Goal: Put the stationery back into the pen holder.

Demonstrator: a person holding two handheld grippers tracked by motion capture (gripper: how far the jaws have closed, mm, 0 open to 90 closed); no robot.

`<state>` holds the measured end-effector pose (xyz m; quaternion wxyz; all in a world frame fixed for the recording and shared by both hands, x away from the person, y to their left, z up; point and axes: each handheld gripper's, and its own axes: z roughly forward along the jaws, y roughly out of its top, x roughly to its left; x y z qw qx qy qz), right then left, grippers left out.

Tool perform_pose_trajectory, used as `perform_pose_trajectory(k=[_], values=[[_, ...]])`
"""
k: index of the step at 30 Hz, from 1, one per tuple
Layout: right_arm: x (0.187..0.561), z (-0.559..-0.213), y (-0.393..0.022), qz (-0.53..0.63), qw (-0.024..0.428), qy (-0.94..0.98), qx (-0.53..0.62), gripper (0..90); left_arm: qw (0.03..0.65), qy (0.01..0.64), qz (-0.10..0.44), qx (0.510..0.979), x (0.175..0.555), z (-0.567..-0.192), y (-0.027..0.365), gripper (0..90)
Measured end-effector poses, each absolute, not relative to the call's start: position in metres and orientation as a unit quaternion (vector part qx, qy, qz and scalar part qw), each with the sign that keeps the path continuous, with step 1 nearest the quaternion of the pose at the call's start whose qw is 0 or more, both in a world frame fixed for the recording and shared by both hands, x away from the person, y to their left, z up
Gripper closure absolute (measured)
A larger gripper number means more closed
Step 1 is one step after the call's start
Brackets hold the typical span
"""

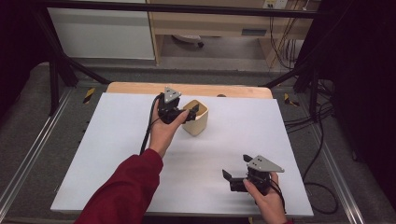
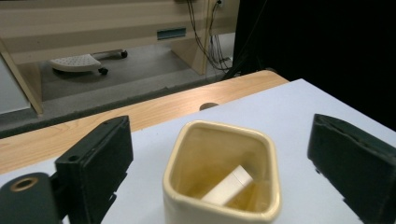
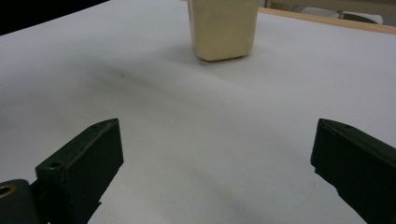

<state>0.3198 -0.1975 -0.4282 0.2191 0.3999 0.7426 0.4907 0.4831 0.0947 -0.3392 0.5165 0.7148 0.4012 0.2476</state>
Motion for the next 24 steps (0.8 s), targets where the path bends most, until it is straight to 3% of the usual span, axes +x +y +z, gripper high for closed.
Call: perform_pose_trajectory(k=[24], values=[[0.319,-0.429,-0.199,0.484,0.224,0.746,0.400,2.3,0.526,0.413,0.230,0.707,0.456,-0.339,0.139,6.0]])
